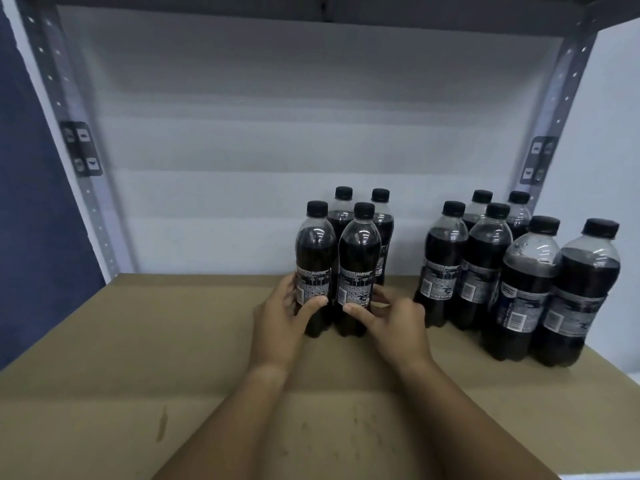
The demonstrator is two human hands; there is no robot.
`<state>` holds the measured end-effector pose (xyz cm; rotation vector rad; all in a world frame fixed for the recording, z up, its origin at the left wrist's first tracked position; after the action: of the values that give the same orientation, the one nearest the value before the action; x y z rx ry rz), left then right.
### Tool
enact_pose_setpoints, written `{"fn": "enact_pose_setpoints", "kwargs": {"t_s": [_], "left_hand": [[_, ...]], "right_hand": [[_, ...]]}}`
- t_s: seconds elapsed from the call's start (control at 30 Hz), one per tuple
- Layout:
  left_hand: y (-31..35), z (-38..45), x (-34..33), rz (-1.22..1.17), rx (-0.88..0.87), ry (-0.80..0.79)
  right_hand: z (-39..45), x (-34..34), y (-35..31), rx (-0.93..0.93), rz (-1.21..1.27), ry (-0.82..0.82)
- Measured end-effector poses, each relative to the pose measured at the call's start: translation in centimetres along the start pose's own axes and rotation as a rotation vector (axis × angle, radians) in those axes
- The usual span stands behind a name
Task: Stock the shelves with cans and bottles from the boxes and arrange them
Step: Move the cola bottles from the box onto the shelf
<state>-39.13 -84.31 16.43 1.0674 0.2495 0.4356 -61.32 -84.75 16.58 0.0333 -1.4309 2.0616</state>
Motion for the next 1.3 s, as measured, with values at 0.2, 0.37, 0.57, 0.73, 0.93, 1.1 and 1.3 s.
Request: {"fn": "enact_pose_setpoints", "kwargs": {"t_s": [0.2, 0.37, 0.57, 0.73, 0.93, 1.1, 1.3], "left_hand": [[-1.9, -2.6, 1.5, 0.137, 0.13, -0.006], [-2.1, -7.1, 4.5, 0.234, 0.217, -0.099], [1.8, -13.1, 10.2, 0.328, 0.19, -0.115], [3.6, -17.7, 14.9, 0.295, 0.193, -0.082], [-1.7, -25.3, 23.8, 0.288, 0.443, 0.061], [-7.7, -32.3, 31.6, 0.551, 0.545, 0.099], [-11.7, -39.2, 32.6, 0.67, 0.644, -0.103]], "right_hand": [[-1.8, 0.2, 0.8, -0.066, -0.124, -0.012], [-7.0, 0.9, 1.3, -0.065, -0.188, 0.0], [-14.8, 2.2, -2.3, -0.029, -0.159, -0.041], [-21.6, 2.7, -6.3, 0.039, -0.082, -0.04], [-30.2, -0.1, -6.2, -0.046, 0.023, -0.163], [-38.0, -5.4, -2.0, -0.166, -0.014, -0.394], [-46.5, -9.5, 3.7, -0.184, -0.251, -0.71]]}}
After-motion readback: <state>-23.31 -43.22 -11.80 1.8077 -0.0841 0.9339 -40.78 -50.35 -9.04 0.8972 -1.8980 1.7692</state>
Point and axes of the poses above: each hand's wrist, its own z-axis towards the middle knuckle, its own x-axis out of the back of the hand, y = z × x, the point moved 10 cm from there along z, towards the middle knuckle, and after that the axes turned 11 degrees about y, right-handed, at the moved point
